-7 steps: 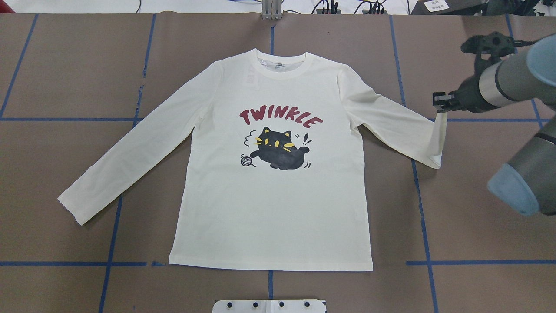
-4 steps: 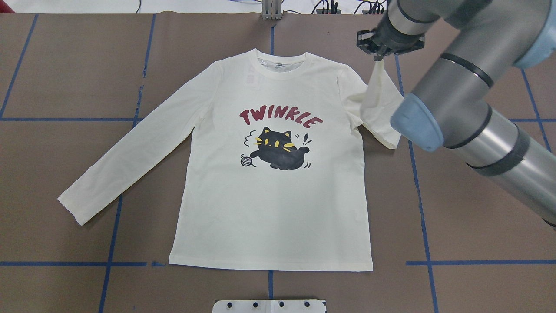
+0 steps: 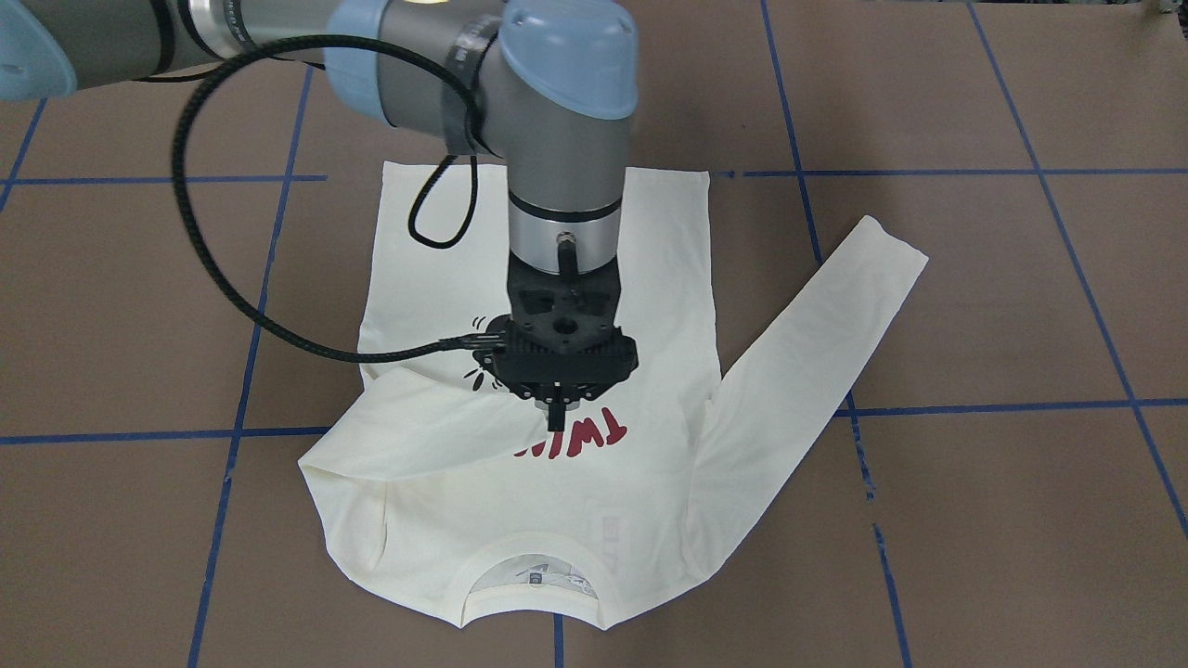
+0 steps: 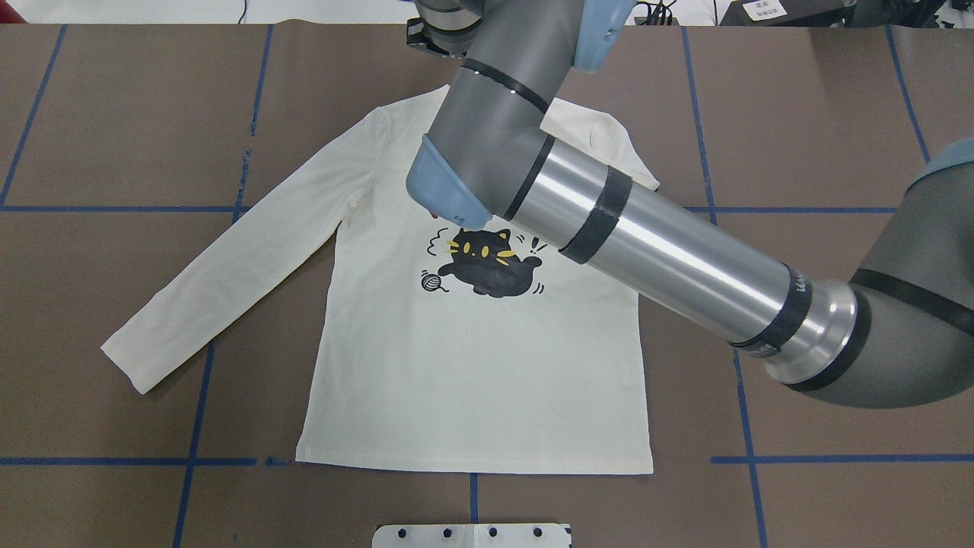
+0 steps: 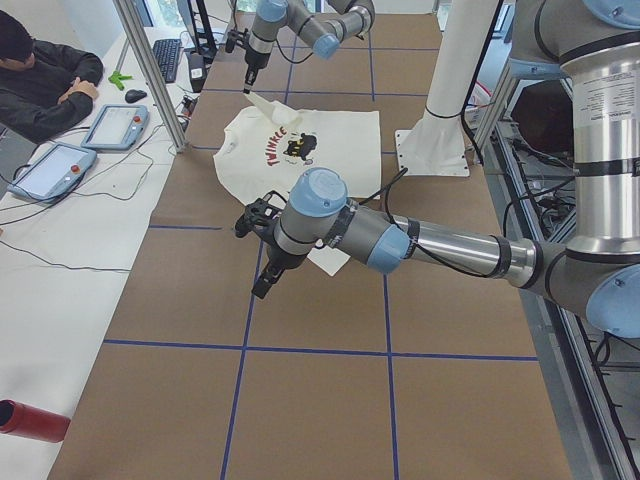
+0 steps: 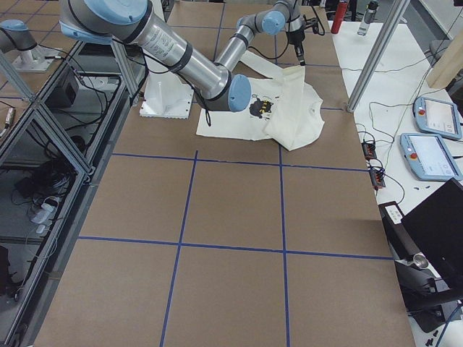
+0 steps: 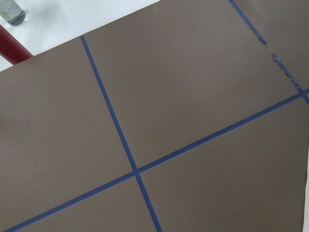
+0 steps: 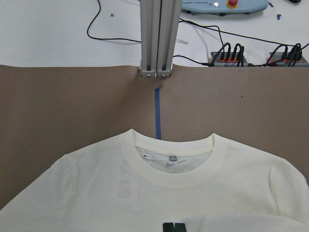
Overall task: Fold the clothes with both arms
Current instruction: 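Grasp the sleeve cuff with the right gripper and fold it across the shirt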
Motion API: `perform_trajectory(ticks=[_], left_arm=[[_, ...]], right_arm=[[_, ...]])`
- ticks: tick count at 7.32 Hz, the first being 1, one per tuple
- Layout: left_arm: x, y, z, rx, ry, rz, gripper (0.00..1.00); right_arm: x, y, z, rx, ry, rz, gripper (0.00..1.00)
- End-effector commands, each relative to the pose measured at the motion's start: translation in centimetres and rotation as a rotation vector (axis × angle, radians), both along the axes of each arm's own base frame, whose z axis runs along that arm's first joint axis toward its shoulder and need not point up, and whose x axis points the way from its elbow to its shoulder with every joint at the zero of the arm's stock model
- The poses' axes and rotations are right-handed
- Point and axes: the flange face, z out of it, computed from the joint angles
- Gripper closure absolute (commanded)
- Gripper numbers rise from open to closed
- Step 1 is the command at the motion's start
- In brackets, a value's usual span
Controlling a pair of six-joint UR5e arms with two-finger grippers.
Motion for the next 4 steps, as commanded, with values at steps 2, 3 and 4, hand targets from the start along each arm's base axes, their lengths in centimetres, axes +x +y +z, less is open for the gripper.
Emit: perform_trajectory(ticks=[2,3,4], left_arm=[[0.0,0.0,0.4,-0.009,0.002,-0.001,0.0],[0.0,-0.1,0.7,-0.016,0.002,-0.001,0.0],[0.1,-0.1,0.8,-0.017,0.002,0.001,0.0]], right_arm=[[-13.5,4.1,0.0,0.065,0.004,0.074,1.0],[-13.5,4.5,-3.6,0.086,-0.035,0.073,1.0],[-14.4,4.5,-4.0,0.077,-0.028,0.07,1.0]])
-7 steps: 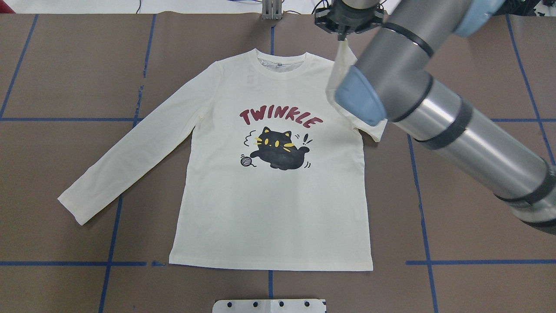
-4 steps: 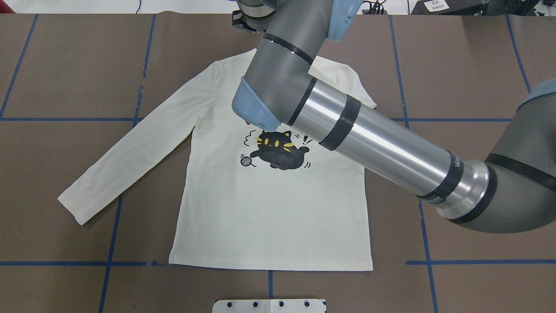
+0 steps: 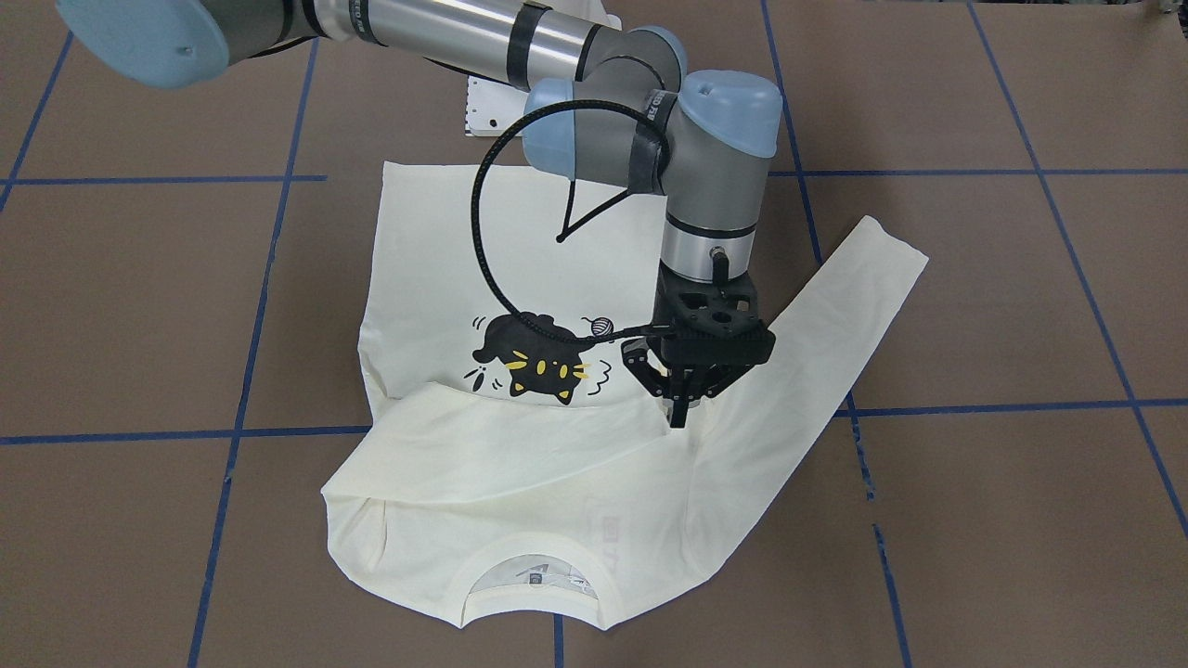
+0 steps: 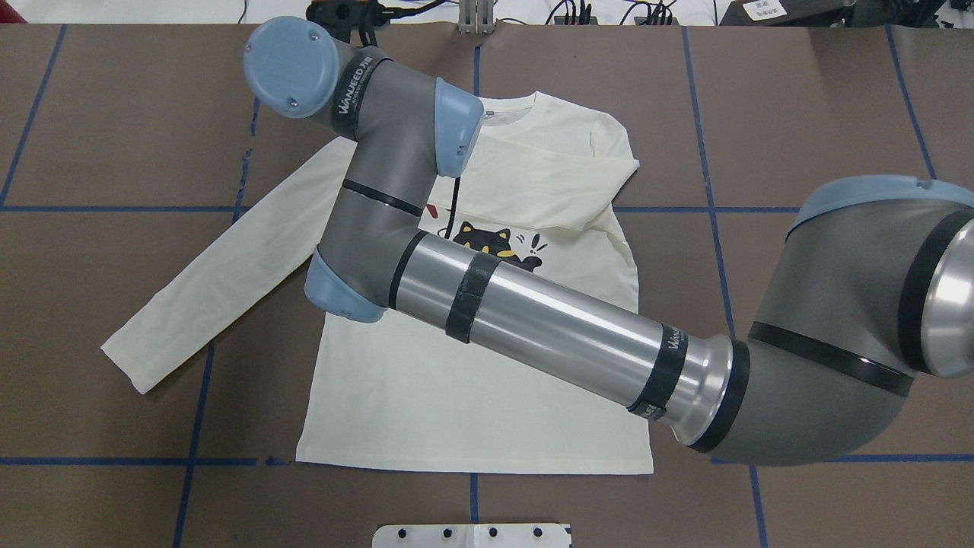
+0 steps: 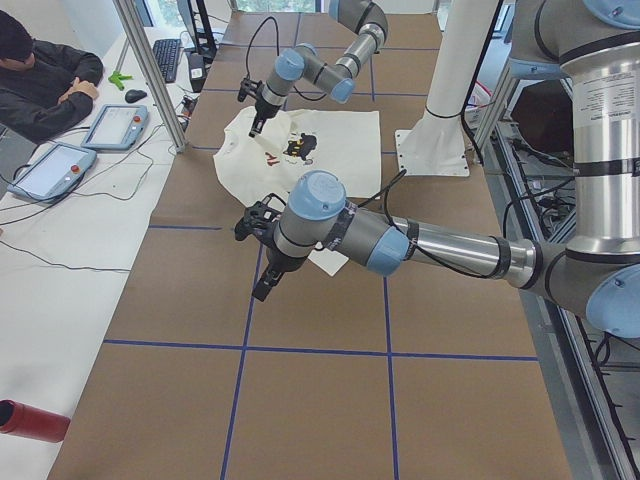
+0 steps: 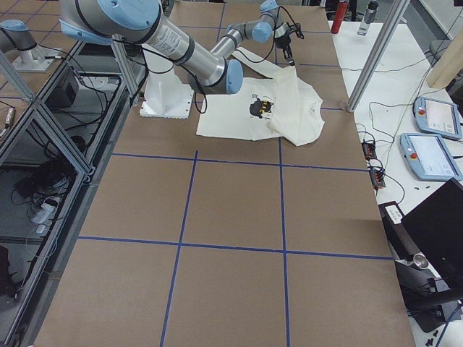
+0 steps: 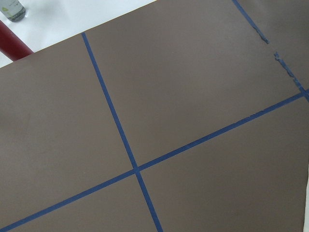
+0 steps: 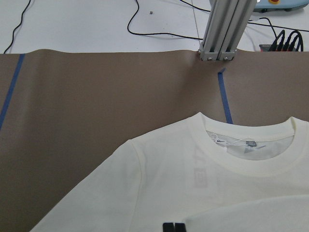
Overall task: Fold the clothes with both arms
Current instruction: 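Grasp the sleeve cuff with the right gripper and fold it across the shirt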
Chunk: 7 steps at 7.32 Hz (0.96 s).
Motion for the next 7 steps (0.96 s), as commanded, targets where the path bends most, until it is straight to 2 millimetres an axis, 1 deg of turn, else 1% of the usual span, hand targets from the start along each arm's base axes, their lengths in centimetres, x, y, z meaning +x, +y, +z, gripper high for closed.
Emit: perform_trajectory(ticks=[1,2,3,4,5,6,7], left_arm=[[0.0,0.0,0.2,-0.004,0.0,0.0,0.0],[0.0,0.0,0.3,-0.005,0.0,0.0,0.0],[0.0,0.0,0.2,-0.004,0.0,0.0,0.0],[0.1,0.0,0.2,-0.005,0.001,0.0,0.0],[0.0,-0.5,-0.4,0.008,0.001,-0.001,0.0],[0.1,-1.2,-2.0,0.049,-0.002,-0.001,0.0],[0.1,-2.2,-3.6,0.111,-0.006,-0.002,0.0]], right_arm=[[-2.4,0.3,-0.5,0.012,-0.019,-0.003,1.0],[-2.4,0.2,-0.4,0.009,-0.02,-0.002,0.76],[-2.3,0.3,-0.8,0.011,-0.024,-0.006,0.01],[-2.1,0.2,-1.4,0.007,-0.034,-0.01,0.0],[-1.4,0.0,-3.1,-0.005,-0.057,-0.024,0.0],[0.4,-1.4,-4.0,-0.055,-0.068,-0.059,0.0],[3.0,-2.7,-4.7,-0.11,-0.069,-0.092,0.0]])
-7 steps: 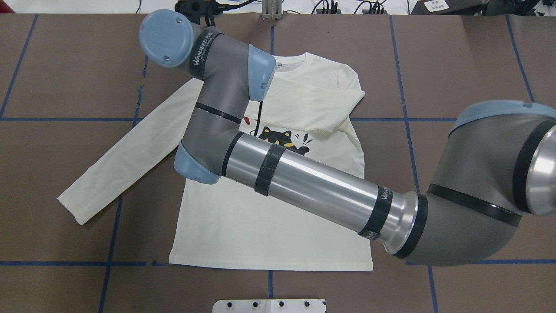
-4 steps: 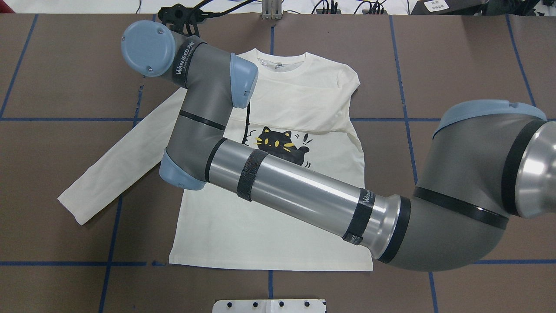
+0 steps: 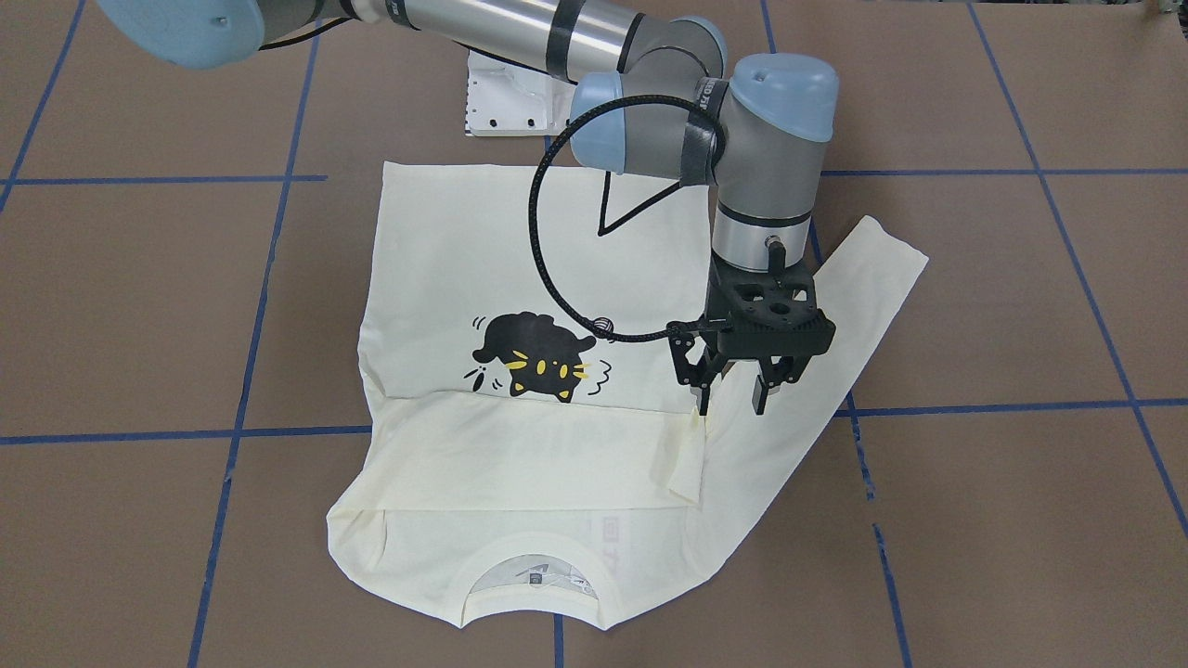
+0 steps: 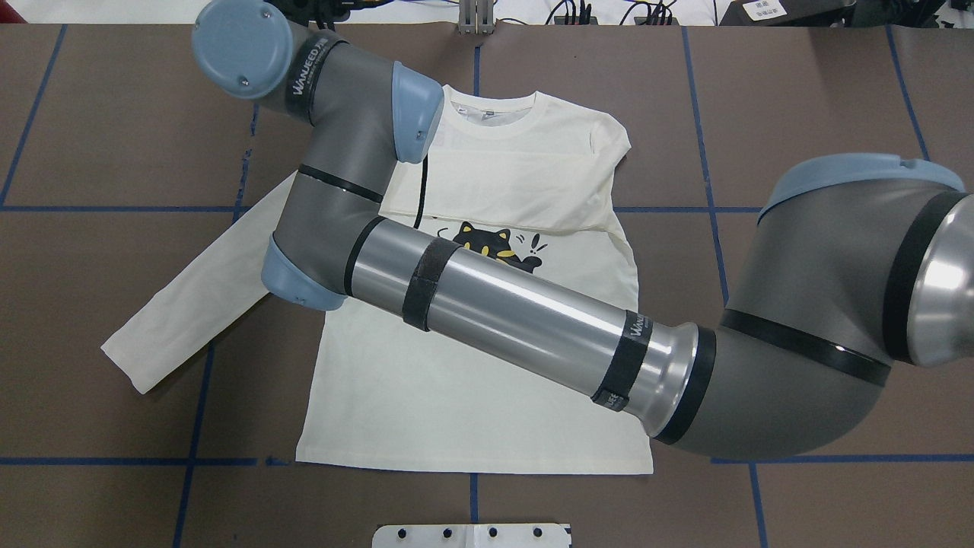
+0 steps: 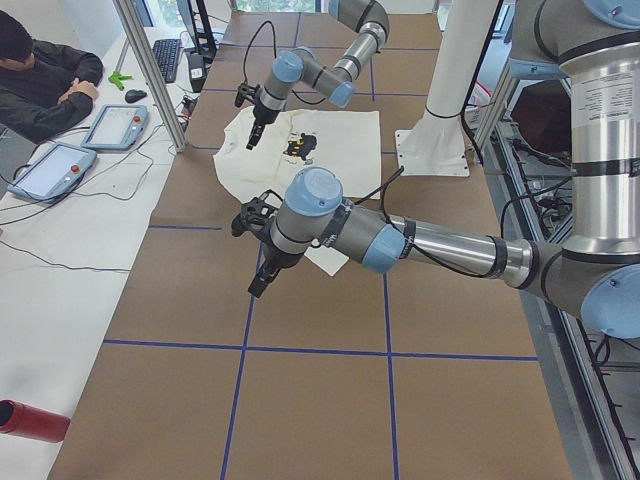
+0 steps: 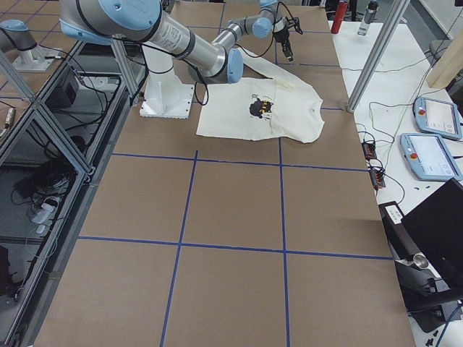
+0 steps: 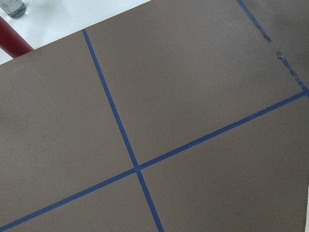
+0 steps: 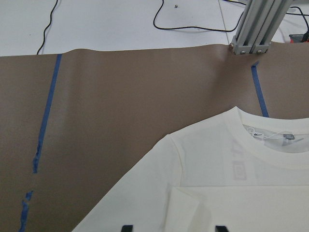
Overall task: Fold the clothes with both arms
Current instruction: 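Grasp the sleeve cuff with the right gripper and fold it across the shirt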
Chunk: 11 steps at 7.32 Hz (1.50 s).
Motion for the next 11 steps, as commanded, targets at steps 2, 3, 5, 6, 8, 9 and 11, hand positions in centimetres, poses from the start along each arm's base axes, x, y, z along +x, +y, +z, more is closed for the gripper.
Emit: perform_trajectory(ticks=[2,3,5,6,8,9,11], left_arm=[[0.2,-1.4,-3.2,0.158,0.006,0.001,0.0],[1.0,-1.0,-4.1,0.247,0.011,0.013,0.0],[10.8,-0.5,-4.9,0.152,0.136,0.136,0.0],[13.7,0.7,-5.1,0.104,0.2,0.13,0.0],[19.4,4.6,-3.0,0.034,0.233,0.118,0.0],[23.4,6.5,-2.7,-0.009,0.257,0.12,0.0],[30.3,9.9,-2.4,-0.06,0.243,0.098,0.0]], right_arm=[[10.5,-4.7,-1.1,-0.144,0.027,-0.135,0.0],[14.7,-6.4,1.3,-0.141,0.031,-0.187,0.0],[22.9,-8.0,10.6,-0.087,0.053,-0.284,0.0],[27.2,-8.1,15.8,-0.042,0.079,-0.33,0.0],[36.6,-7.2,24.7,0.015,0.092,-0.411,0.0],[40.6,-5.6,28.5,0.056,0.106,-0.455,0.0],[50.0,-1.7,37.0,0.084,0.093,-0.526,0.0]])
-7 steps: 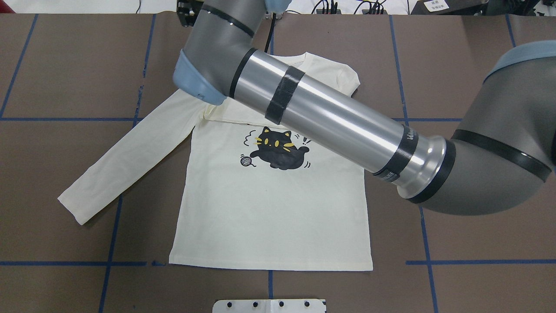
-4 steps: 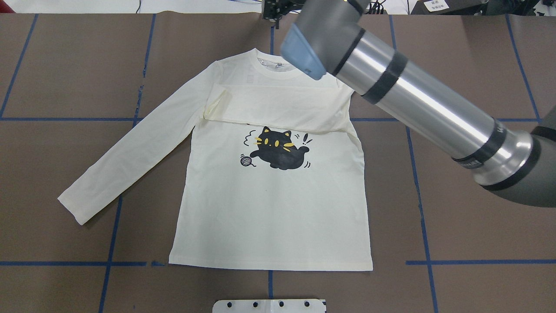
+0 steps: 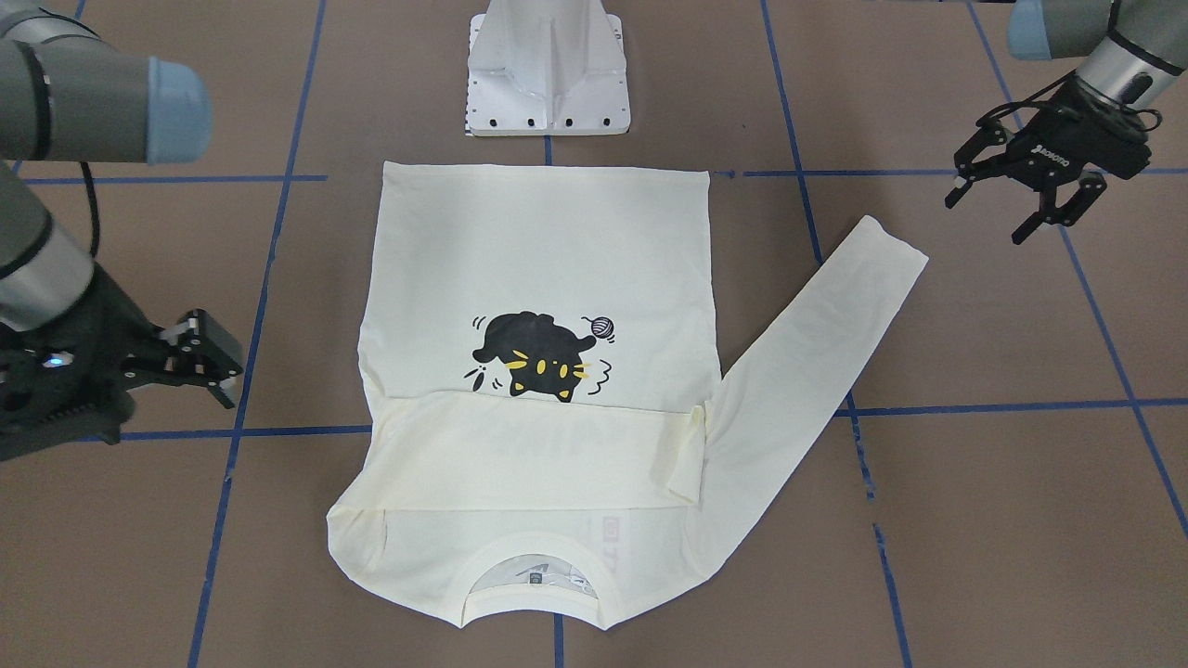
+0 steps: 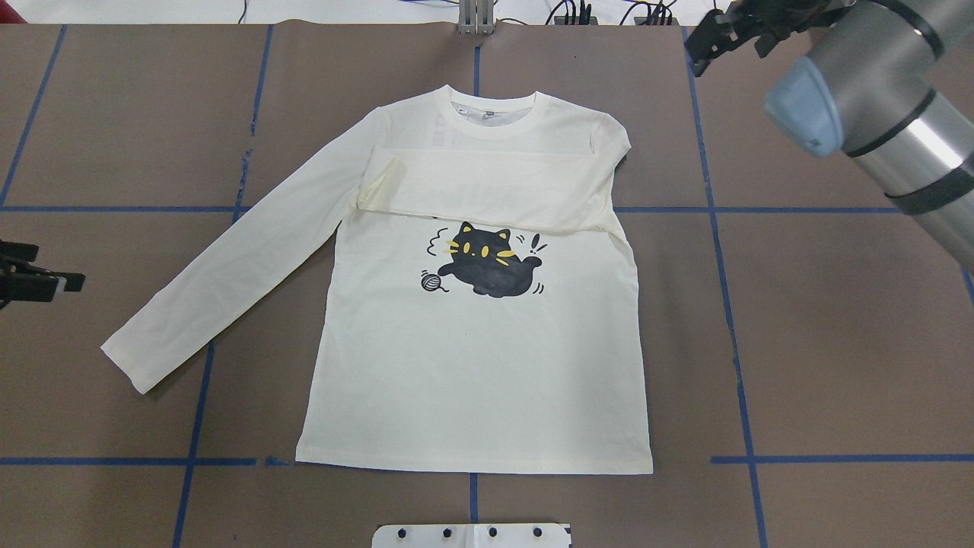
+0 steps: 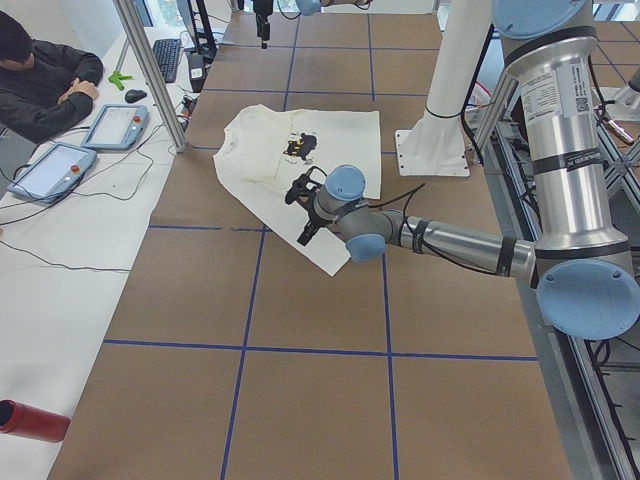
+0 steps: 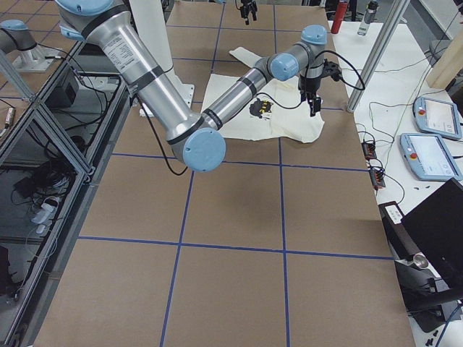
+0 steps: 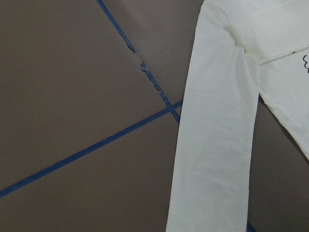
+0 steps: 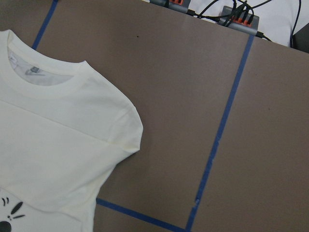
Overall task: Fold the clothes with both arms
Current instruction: 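Lower the left gripper to the other sleeve cuff and grasp it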
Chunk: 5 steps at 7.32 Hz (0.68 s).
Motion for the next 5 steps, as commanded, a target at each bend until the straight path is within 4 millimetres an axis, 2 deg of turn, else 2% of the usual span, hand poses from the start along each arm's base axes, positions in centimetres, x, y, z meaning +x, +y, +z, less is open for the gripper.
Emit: perform_trajectory(ticks=[1,2,3,4,5], left_arm=[[7.6,4.9,1.3,-0.065,-0.042,-0.027,0.0],[9.8,7.2,2.5,-0.065,-0.087,-0.026,0.0],[10.7,8.6,3.2,-0.068,-0.106,-0.001,0.0],[11.7,9.8,3.8,-0.056,-0.13,0.009,0.01],[12.2,10.1,4.5,-0.055,-0.168,0.003,0.11]], right_arm=[[9.6,5.6,9.0,0.007,-0.001,-0.042,0.0],[12.1,8.3,11.1,0.002,0.009,-0.034,0.0],[13.2,9.7,11.5,0.002,0.01,-0.023,0.0],[13.3,10.0,11.6,0.002,0.01,-0.023,0.0],[13.3,10.1,11.8,0.0,0.01,-0.023,0.0]])
